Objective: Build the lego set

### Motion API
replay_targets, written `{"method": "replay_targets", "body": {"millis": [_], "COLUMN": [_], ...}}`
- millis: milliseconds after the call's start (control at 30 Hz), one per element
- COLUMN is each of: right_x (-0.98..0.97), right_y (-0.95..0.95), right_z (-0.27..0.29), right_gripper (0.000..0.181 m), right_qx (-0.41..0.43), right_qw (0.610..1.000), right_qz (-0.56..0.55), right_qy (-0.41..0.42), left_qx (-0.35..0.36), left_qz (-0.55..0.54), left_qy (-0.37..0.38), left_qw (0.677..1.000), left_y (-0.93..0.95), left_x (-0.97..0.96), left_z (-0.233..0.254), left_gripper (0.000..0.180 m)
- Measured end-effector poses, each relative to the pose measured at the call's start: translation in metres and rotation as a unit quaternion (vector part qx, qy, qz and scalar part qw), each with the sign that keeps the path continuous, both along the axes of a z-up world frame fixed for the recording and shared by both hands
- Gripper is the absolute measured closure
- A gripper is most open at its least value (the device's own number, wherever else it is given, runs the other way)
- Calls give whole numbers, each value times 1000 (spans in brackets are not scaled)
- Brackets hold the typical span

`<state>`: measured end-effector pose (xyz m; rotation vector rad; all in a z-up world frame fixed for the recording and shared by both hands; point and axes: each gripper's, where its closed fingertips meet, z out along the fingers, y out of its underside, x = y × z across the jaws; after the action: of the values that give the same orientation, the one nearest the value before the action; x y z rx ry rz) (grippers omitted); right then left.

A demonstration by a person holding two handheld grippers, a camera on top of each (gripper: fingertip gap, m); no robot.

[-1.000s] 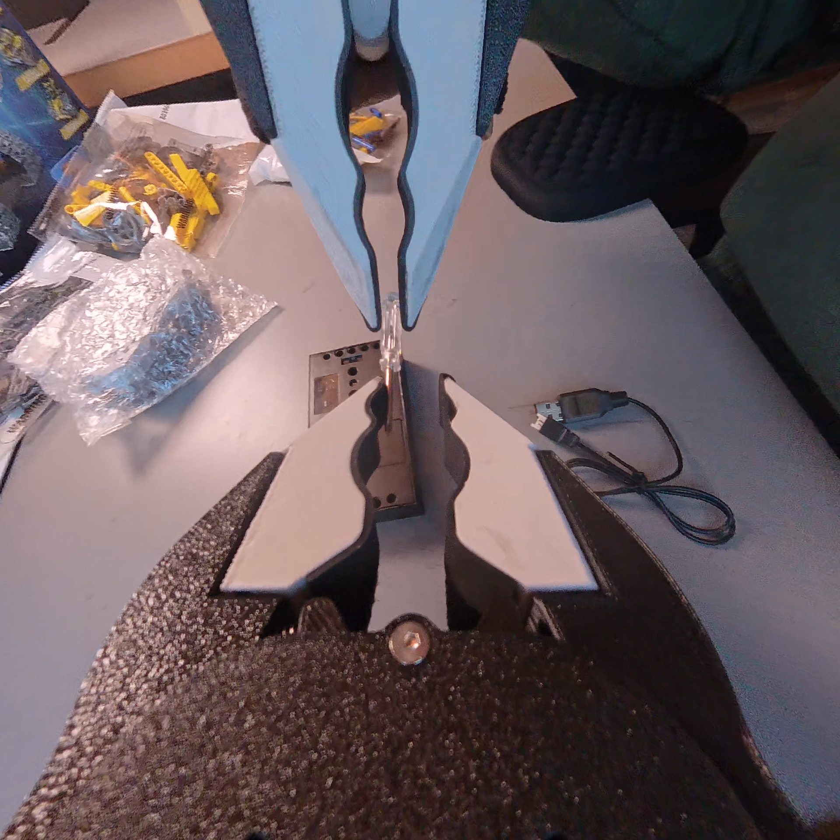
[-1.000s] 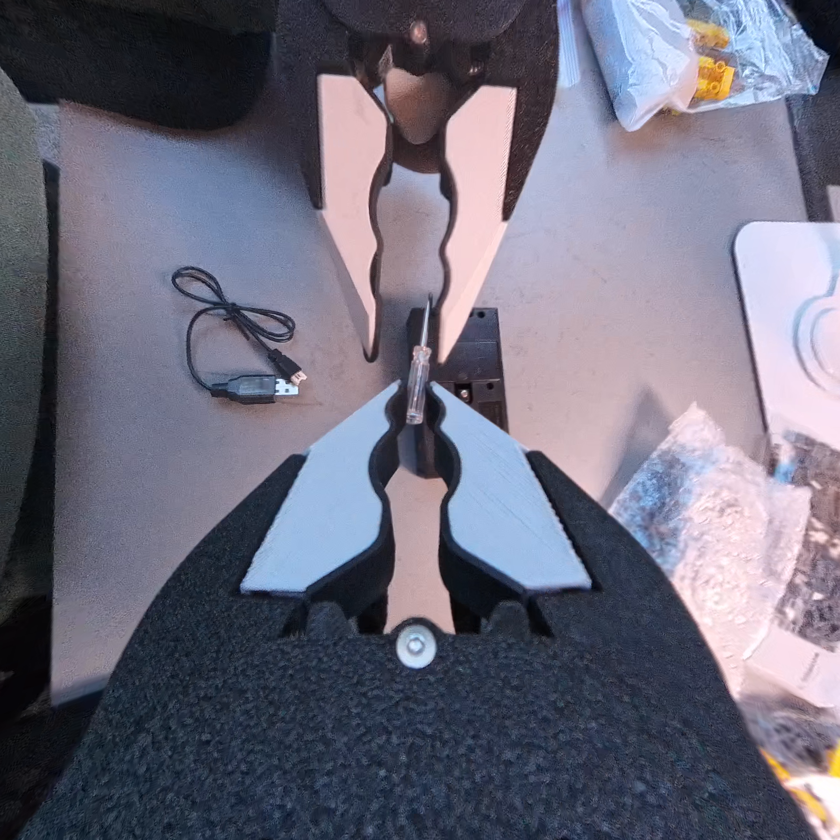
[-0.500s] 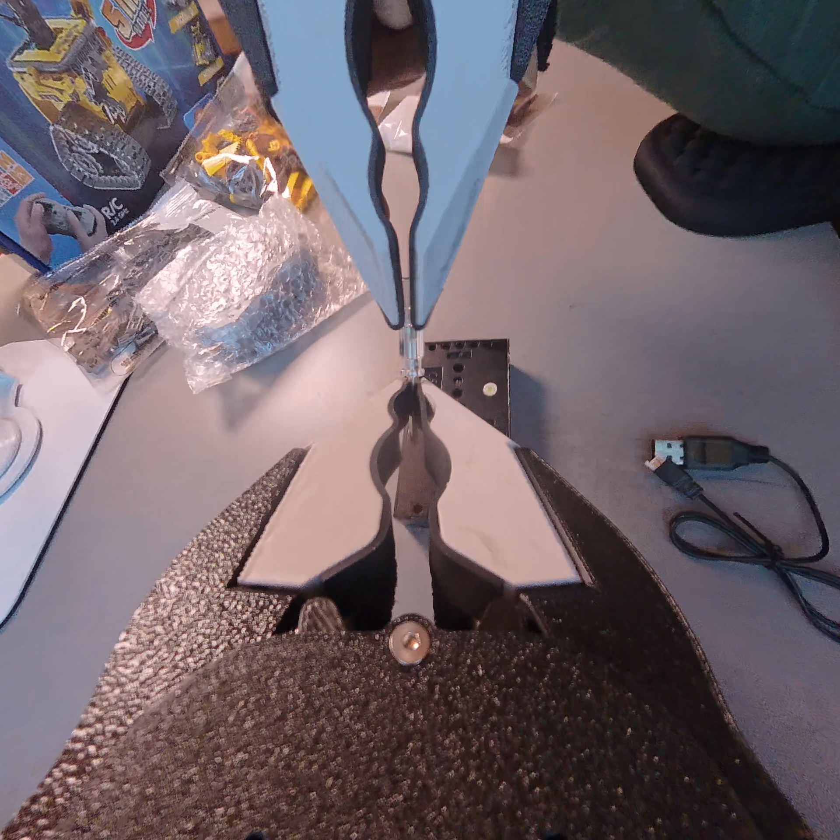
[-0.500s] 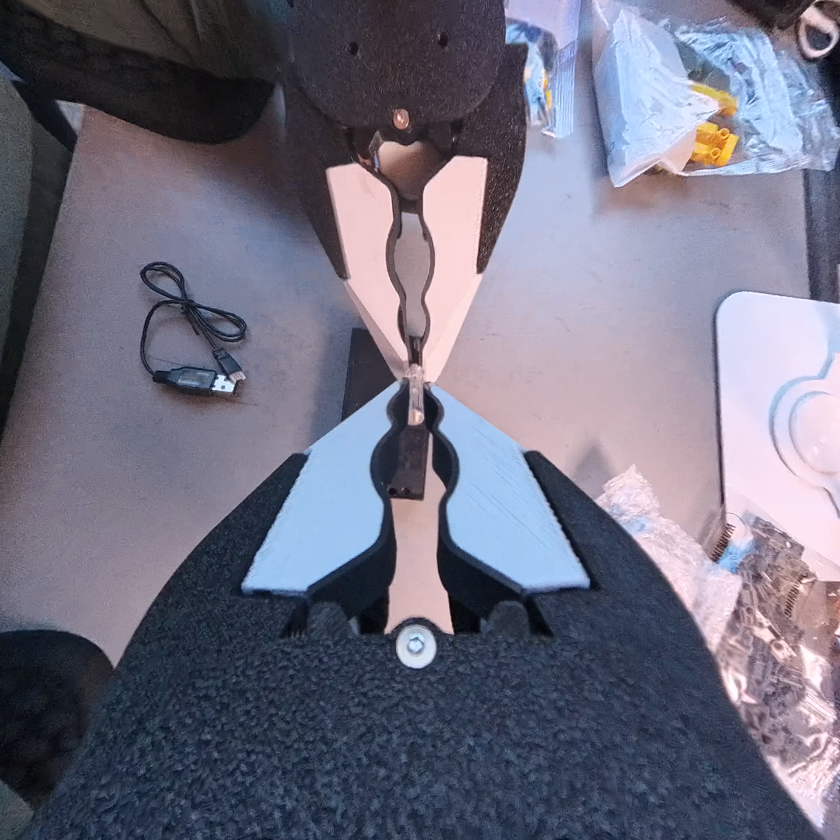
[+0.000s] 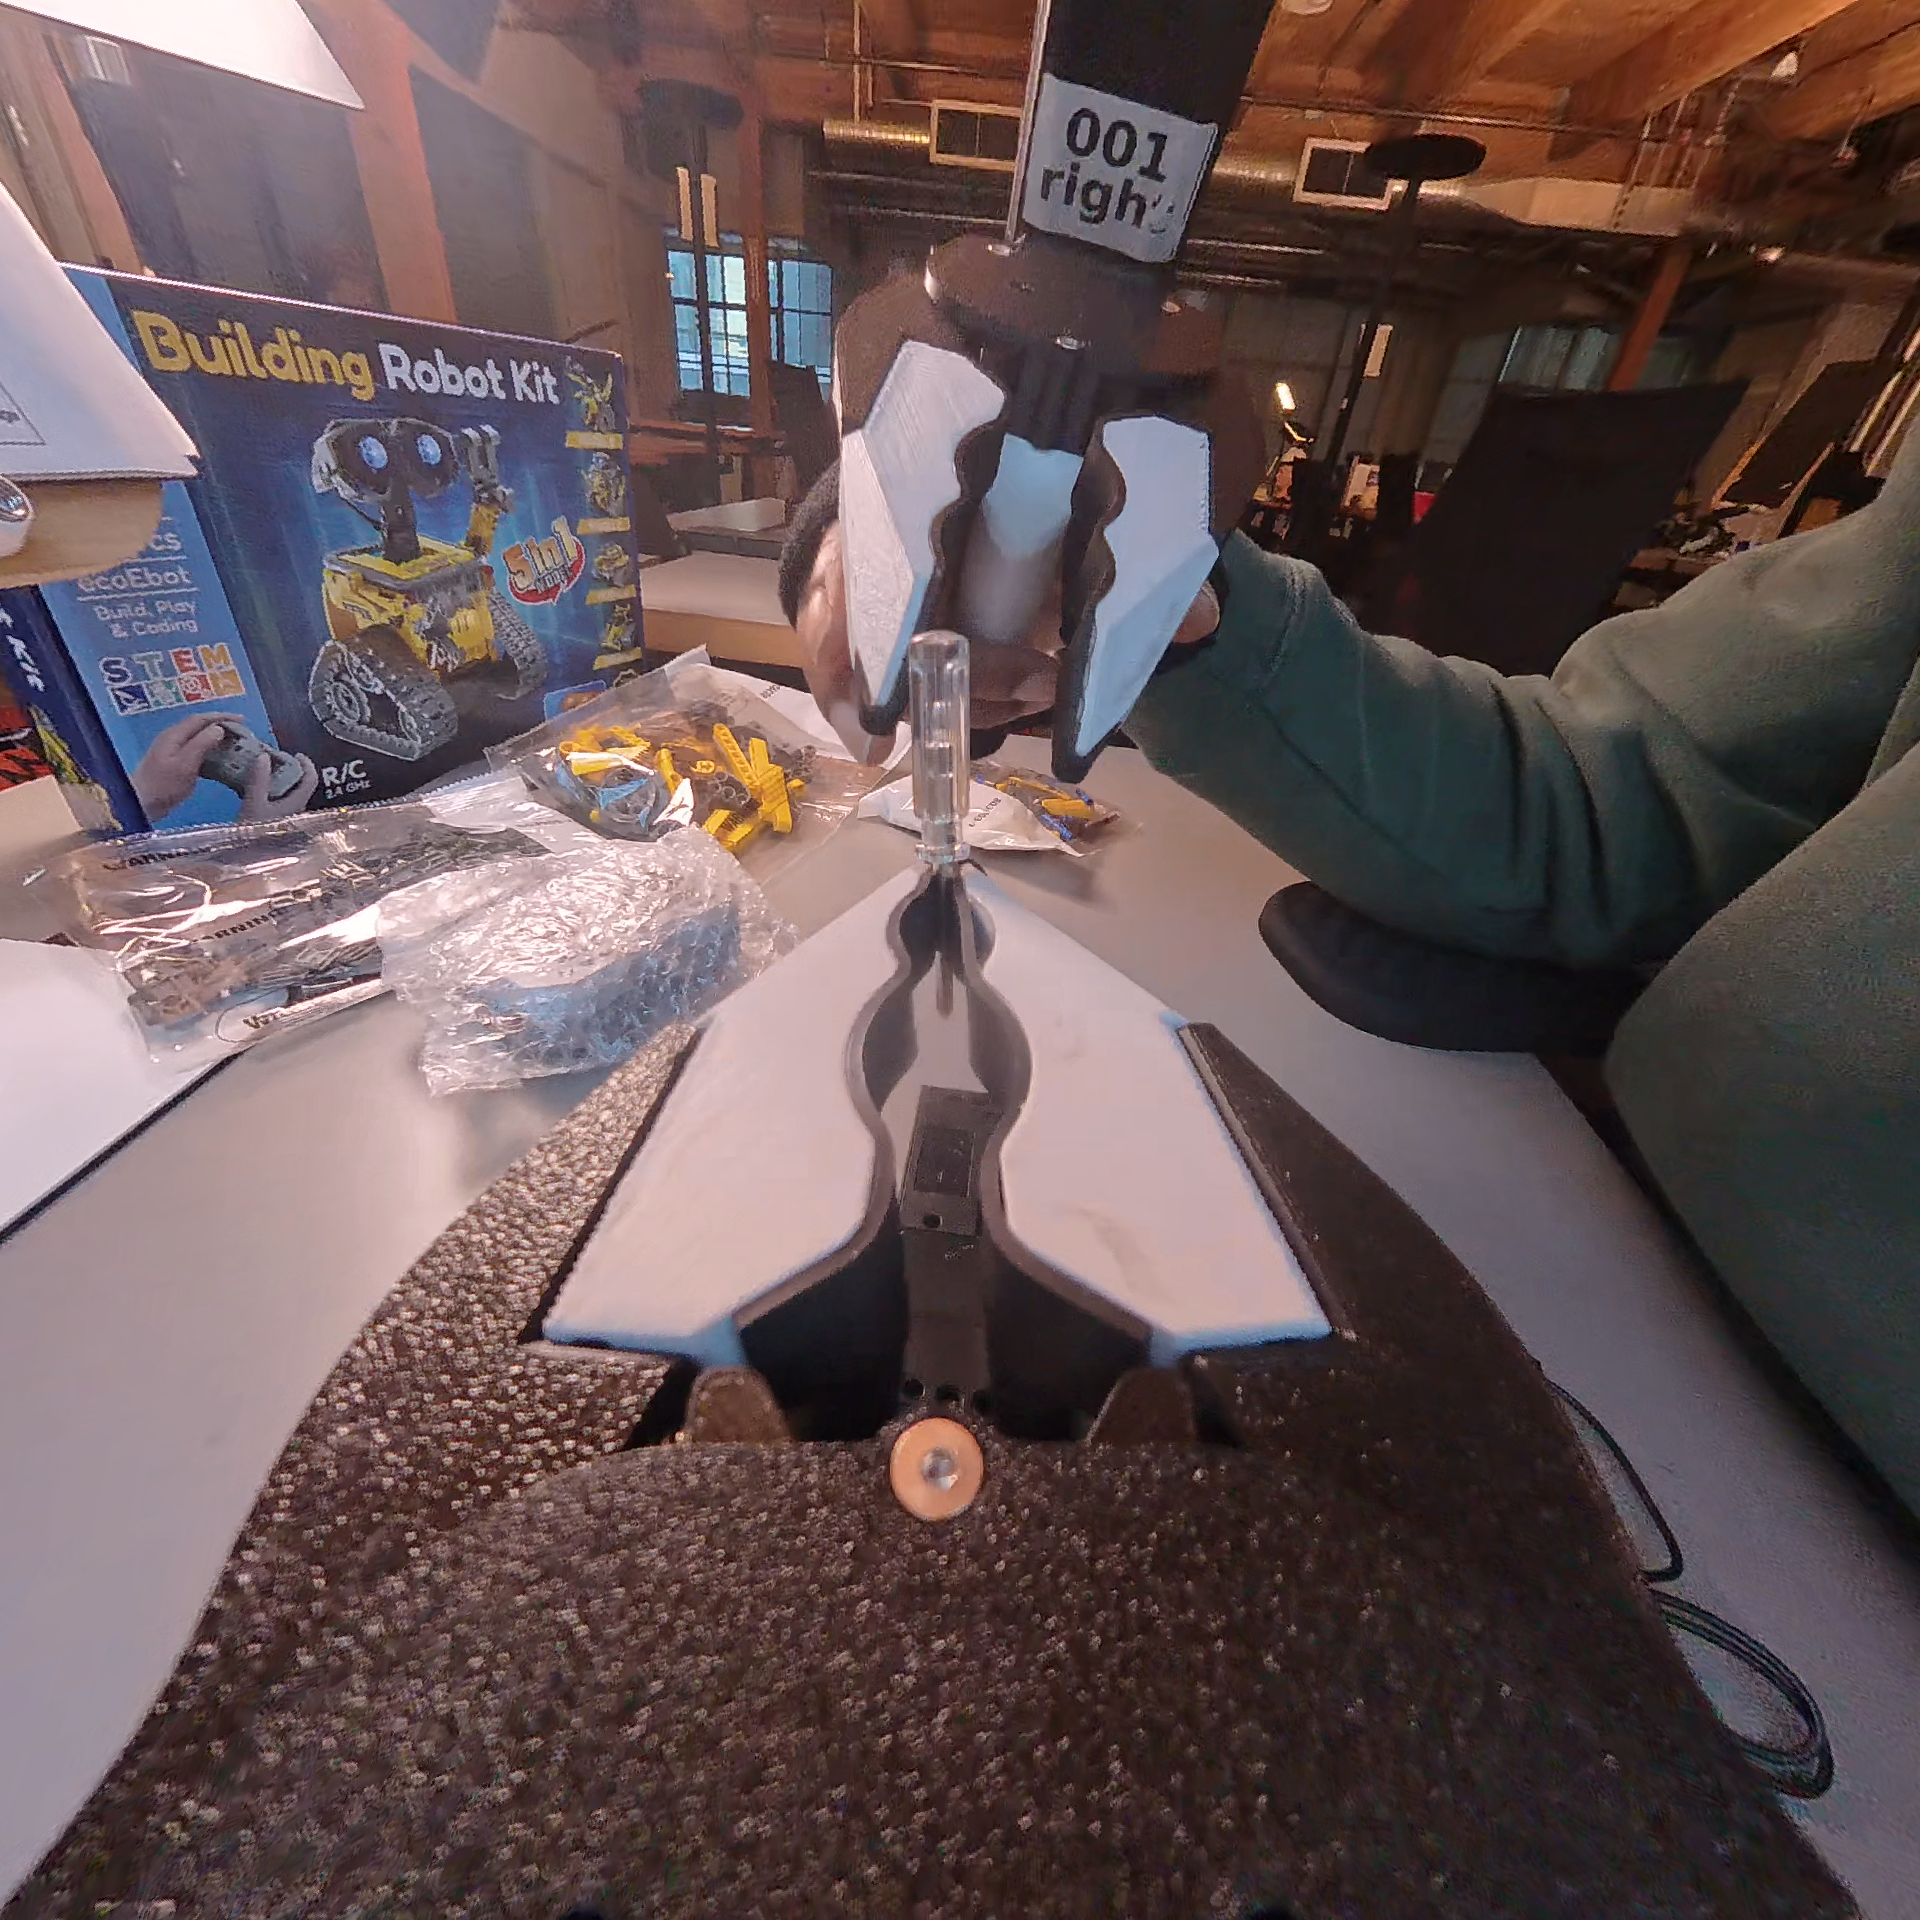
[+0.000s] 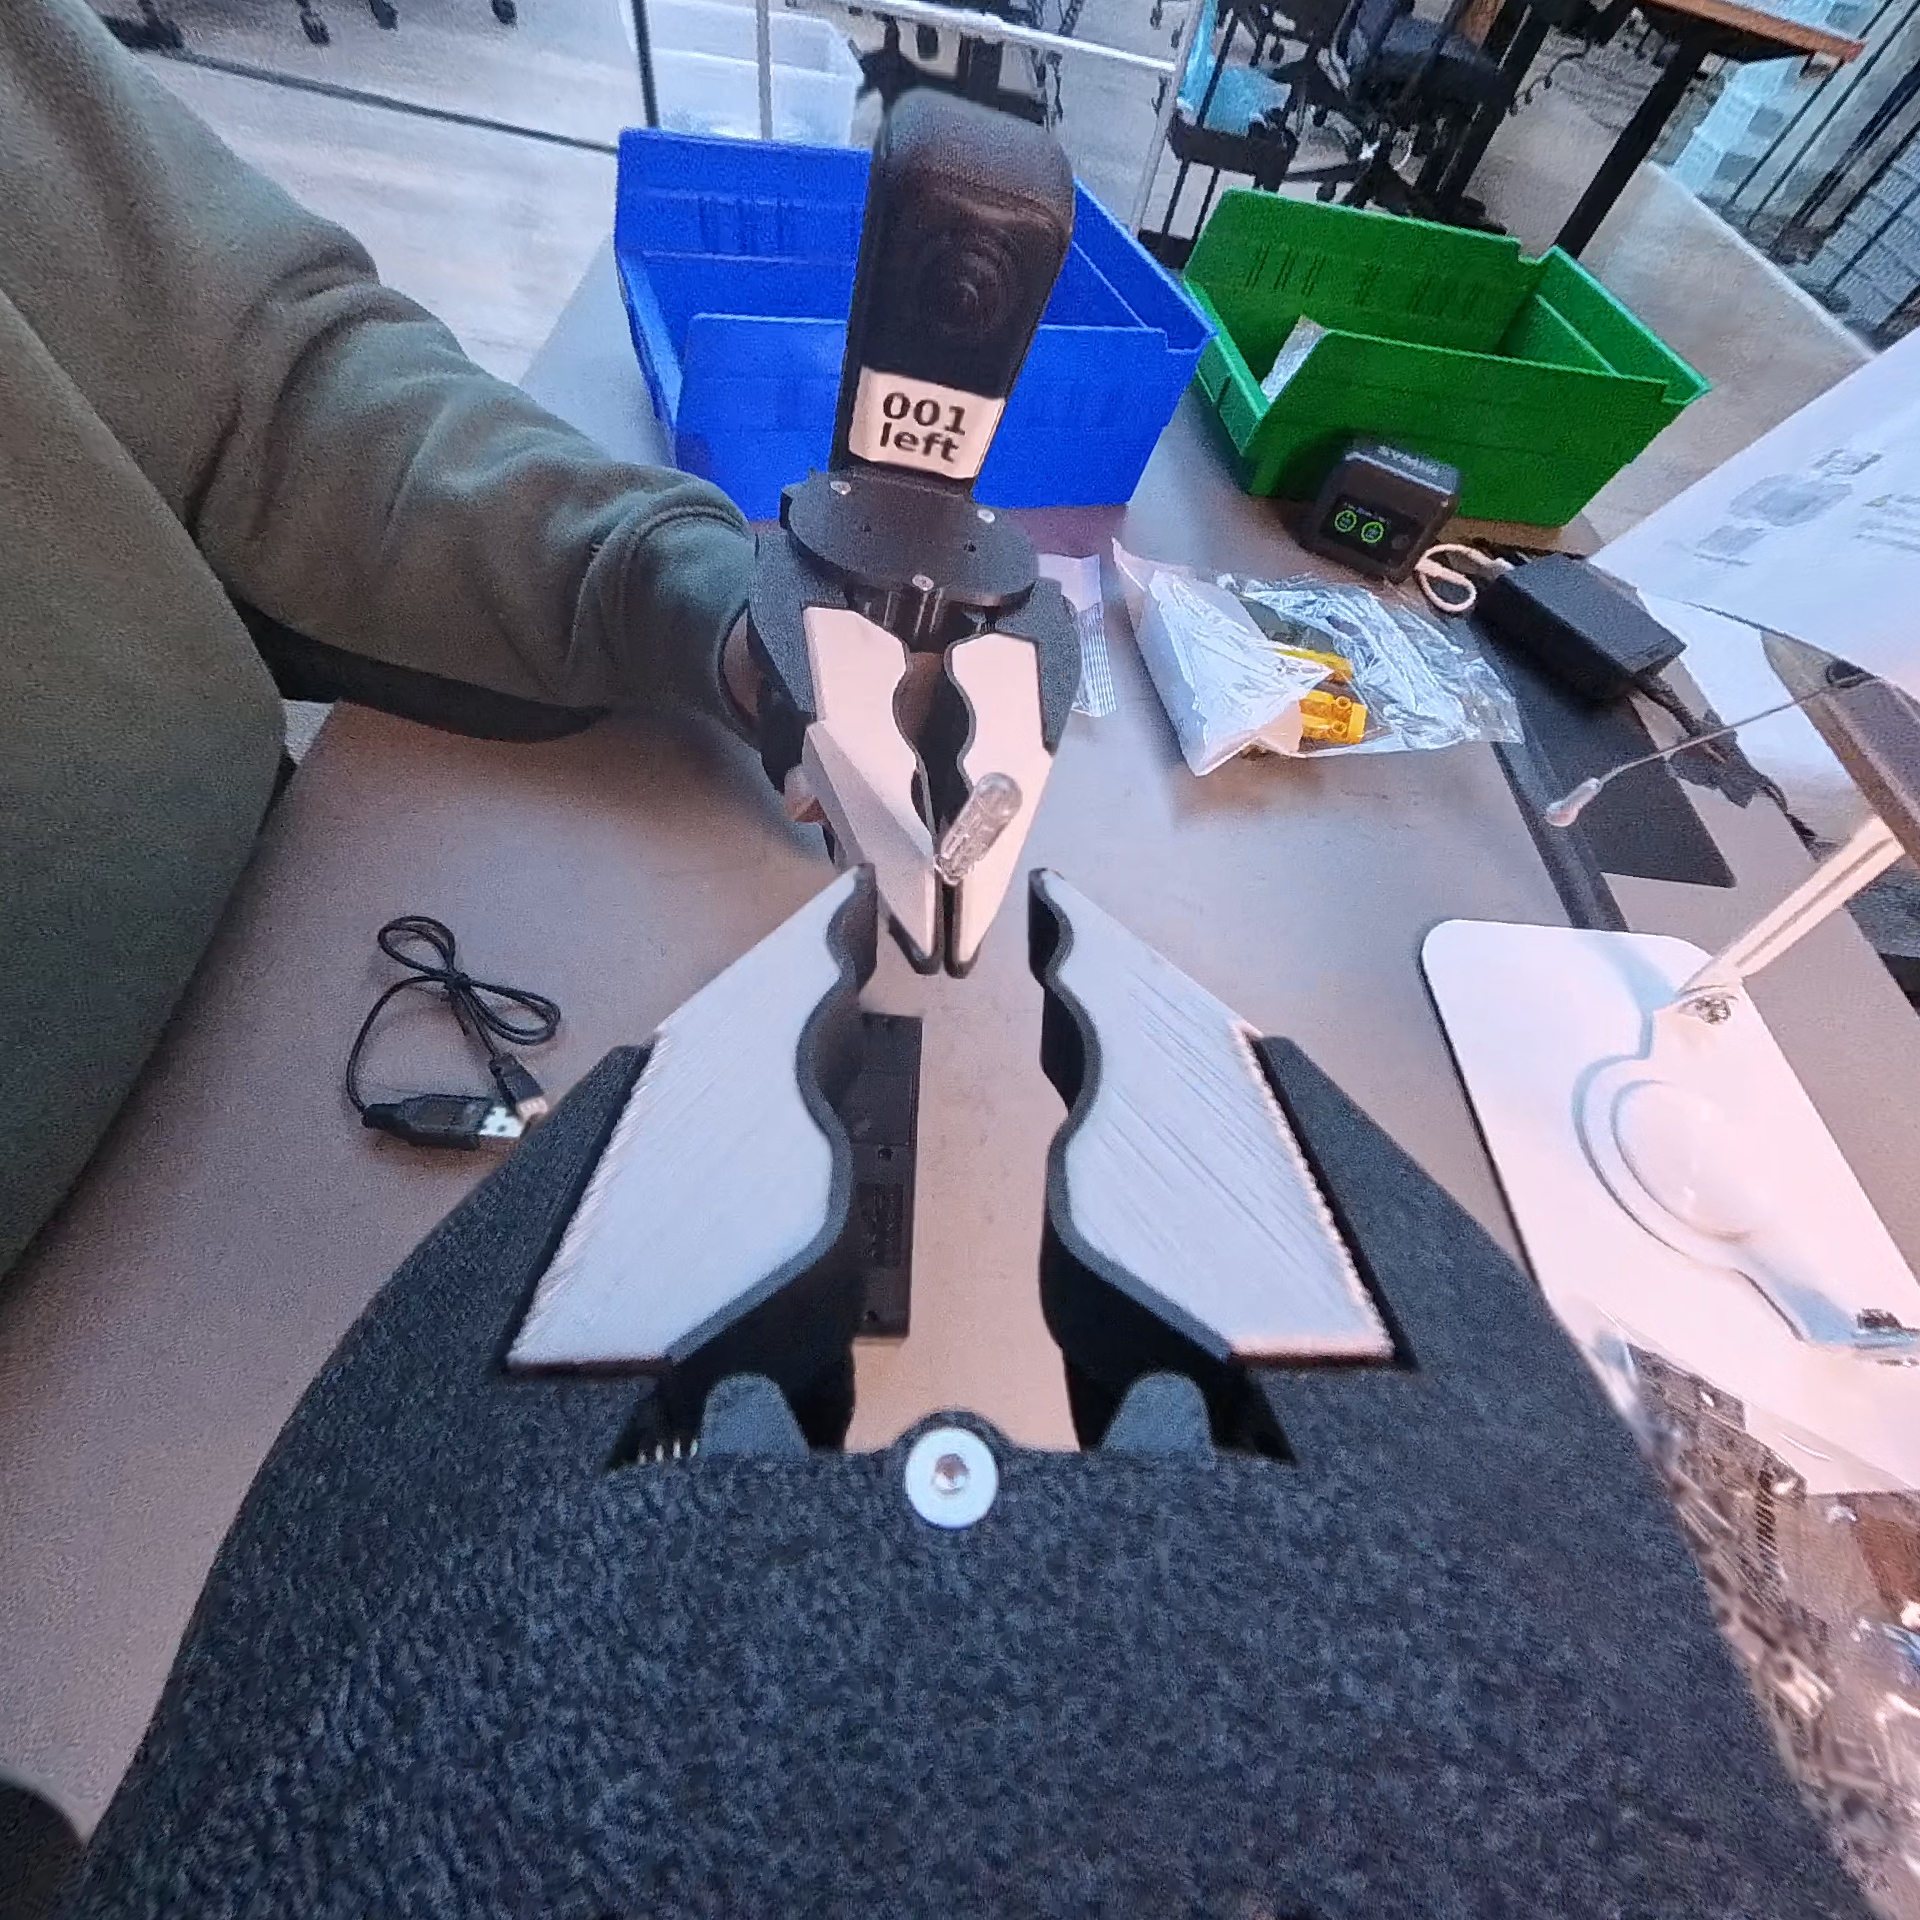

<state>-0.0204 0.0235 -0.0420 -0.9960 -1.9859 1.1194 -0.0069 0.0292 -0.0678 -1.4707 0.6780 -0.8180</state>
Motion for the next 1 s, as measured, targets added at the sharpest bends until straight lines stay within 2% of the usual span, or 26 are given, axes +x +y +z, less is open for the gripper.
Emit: {"method": "replay_targets", "body": {"millis": [200, 300, 433, 633, 1000], "right_x": [-15, -8, 8, 10, 17], "right_y": [-5, -10, -14, -17, -16], "right_z": [-4, -11, -34, -69, -81], "right_gripper": [172, 173, 174, 174, 174], "right_qx": [-22, -24, -23, 5, -13], "right_qw": [1000, 999, 996, 988, 986], "right_qz": [-4, 23, 52, 56, 55], "right_qy": [7, -9, -73, -141, -159], "left_qx": [-4, -11, -41, -70, -88], "left_qz": [2, -4, -43, -51, -53], "left_qy": [22, 53, 84, 130, 174], "left_qw": [1000, 999, 995, 988, 979], "left_y": [1, 0, -9, -12, -13], "left_x": [5, 9, 14, 17, 22], "left_z": [-12, -22, -37, -57, -71], "left_gripper": [179, 178, 159, 167, 170]}}
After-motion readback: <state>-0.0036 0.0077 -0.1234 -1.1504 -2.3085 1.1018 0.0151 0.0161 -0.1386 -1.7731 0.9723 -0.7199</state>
